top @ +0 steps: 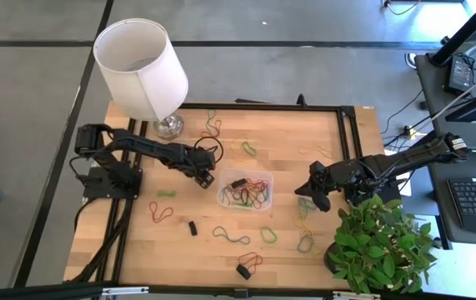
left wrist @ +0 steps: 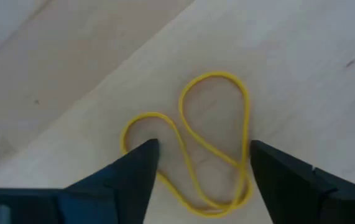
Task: Pick and place rubber bands into bin
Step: Put the yellow rubber band into the transparent bin
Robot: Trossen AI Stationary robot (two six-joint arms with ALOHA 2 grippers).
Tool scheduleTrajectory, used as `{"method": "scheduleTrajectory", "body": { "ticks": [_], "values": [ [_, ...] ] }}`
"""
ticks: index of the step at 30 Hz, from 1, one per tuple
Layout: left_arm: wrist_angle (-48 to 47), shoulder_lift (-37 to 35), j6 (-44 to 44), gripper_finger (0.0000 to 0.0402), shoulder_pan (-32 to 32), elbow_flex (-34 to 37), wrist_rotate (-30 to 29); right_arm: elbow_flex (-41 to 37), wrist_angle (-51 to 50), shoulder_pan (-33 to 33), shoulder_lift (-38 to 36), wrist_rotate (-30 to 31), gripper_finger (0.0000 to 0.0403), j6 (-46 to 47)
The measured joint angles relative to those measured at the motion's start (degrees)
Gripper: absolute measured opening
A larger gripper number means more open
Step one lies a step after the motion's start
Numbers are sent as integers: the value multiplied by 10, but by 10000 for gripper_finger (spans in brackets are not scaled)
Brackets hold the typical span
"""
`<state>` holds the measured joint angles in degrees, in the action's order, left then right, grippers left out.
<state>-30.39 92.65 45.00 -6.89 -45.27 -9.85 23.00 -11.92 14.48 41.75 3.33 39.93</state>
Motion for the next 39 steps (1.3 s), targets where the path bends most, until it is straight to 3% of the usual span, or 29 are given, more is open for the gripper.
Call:
{"method": "scheduleTrajectory", "body": {
  "ticks": [5,8,12,17,19,25,29,32,39],
  "values": [
    [-9,26,78,266,6,-3,-19,0,1,1,1,-6,13,1],
    [-10,31,118,246,13,-3,-31,0,1,1,1,-6,13,-4],
    [-15,32,155,172,26,-2,-47,0,1,1,1,-6,13,-14],
    [-23,30,176,40,40,1,-62,0,1,1,1,-6,14,-16],
    [-24,24,189,13,44,3,-65,0,1,1,1,-6,14,-16],
    [-35,-54,193,2,57,1,8,0,-4,1,1,-6,14,-16],
    [-38,-109,173,2,72,-29,-53,0,-7,1,1,-6,14,-16],
    [-36,-129,117,2,85,-74,-65,0,-9,1,1,-5,14,-21],
    [-42,-100,-34,2,98,-215,-95,0,-8,1,1,-3,14,-41]
  ]
}}
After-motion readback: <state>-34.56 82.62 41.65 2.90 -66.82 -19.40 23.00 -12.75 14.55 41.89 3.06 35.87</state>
